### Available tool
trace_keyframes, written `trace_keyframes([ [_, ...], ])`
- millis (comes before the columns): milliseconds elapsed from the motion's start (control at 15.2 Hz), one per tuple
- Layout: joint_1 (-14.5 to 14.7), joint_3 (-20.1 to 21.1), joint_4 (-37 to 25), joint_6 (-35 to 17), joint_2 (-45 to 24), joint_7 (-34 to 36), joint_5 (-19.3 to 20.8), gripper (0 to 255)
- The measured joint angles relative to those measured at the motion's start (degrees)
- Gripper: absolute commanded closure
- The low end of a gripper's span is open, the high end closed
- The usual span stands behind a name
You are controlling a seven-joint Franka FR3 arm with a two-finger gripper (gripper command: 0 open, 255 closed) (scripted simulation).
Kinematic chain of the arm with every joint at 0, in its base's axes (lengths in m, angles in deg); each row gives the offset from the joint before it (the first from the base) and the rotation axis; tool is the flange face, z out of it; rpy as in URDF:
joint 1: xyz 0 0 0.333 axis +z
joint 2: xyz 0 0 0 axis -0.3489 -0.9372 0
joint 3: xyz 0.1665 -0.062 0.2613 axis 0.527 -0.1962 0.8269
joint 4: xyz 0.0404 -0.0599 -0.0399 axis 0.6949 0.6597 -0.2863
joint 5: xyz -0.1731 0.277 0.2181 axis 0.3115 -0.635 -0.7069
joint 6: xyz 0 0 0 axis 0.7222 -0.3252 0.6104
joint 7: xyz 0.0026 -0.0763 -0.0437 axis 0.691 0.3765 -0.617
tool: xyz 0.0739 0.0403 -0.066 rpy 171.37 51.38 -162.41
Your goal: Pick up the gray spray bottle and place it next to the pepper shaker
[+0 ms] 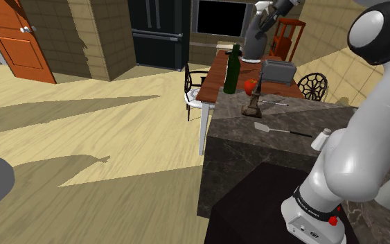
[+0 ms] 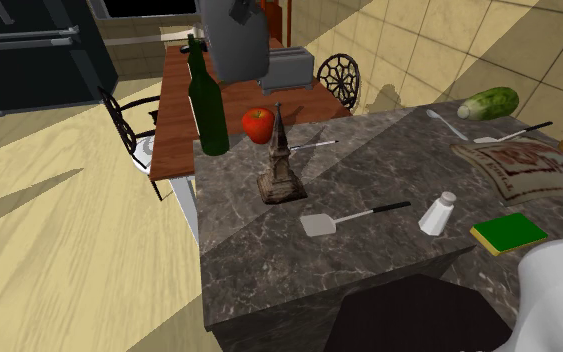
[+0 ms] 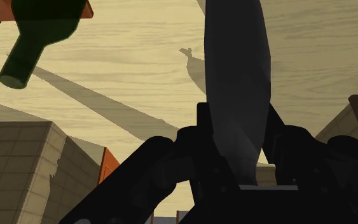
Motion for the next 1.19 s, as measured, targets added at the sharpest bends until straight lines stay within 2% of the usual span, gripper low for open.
trace_keyframes([
  [198, -0.1, 0.6, 4.3, -0.6, 6.2, -0.1, 4.9, 255],
  [528, -2.6, 1.1, 8.3, 1.3, 13.9, -1.4, 10.7, 255],
  [792, -5.2, 0.7, 10.5, 3.3, 18.6, -3.6, 14.1, 255],
  [1188, -8.2, -1.6, 10.3, 8.0, 23.0, -7.4, 17.6, 255],
])
